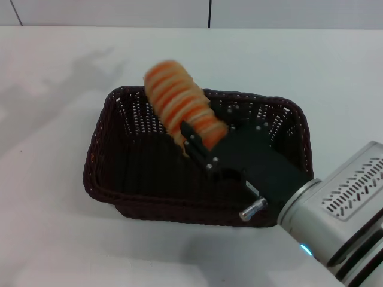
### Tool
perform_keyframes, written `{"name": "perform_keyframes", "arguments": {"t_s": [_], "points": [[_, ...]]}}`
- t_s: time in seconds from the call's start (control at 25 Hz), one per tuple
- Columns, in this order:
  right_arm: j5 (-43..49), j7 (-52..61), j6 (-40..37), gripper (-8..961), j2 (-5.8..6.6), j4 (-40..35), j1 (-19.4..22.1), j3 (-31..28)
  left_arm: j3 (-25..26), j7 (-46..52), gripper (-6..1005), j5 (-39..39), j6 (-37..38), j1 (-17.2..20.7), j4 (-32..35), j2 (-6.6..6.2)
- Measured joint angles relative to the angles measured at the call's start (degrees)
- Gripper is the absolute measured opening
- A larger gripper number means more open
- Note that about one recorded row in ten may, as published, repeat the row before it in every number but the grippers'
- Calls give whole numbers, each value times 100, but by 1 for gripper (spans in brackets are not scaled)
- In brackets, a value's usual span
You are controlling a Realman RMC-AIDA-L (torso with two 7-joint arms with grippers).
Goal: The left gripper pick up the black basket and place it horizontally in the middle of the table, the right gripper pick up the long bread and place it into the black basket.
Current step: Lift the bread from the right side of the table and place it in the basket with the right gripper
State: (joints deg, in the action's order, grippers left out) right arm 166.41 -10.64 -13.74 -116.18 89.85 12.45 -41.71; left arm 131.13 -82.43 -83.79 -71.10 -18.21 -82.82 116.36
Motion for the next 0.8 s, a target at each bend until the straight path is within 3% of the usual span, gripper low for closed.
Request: {"name": "perform_keyframes", "arguments": {"t_s": [0.2, 0.44, 0.64, 0.8], "points": [[-7, 2, -40, 540, 26, 40, 26, -113, 7, -1, 459, 56, 0, 49, 8, 2], [23, -54, -119, 569, 4, 37, 35, -217, 88, -28, 459, 104, 9, 88, 84, 67], [57, -123, -512, 569, -87, 55, 267, -1011, 267, -329, 459, 564, 58, 114, 550, 130], [40, -128, -1619, 570, -295, -161, 595, -1886, 482, -777, 459, 1357, 69, 91, 1366, 150]]}}
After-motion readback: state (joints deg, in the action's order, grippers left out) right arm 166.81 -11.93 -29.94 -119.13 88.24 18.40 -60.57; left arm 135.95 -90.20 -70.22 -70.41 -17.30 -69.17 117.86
